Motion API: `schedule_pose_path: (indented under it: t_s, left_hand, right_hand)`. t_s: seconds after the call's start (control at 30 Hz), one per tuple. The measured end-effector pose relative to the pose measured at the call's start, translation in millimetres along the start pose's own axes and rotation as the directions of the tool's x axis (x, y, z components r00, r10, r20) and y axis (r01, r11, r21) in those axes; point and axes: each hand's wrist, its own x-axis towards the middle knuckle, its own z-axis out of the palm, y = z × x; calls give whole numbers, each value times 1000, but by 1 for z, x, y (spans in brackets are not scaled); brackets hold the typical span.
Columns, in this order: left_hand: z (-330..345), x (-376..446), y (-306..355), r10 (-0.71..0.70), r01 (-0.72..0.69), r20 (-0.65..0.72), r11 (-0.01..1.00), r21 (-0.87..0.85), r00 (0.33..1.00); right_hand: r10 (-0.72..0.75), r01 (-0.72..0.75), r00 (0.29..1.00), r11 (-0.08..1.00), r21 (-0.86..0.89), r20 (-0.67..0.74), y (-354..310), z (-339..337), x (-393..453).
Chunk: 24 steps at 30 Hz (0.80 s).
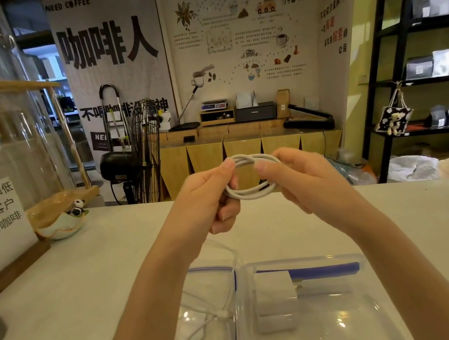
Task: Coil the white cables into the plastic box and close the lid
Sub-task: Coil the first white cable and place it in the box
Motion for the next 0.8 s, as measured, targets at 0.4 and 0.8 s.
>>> schedule_pose_path:
  t_s: [0.4,0.8]
  left_hand:
    - [9,-3,-1,-211,166,86,916,365,974]
    - [69,11,-61,-344,208,83,725,656,935]
  right_hand:
    - [320,-265,905,940,-216,281,-2,-34,-25]
    - [606,-511,758,782,-356,243,47,-73,-44]
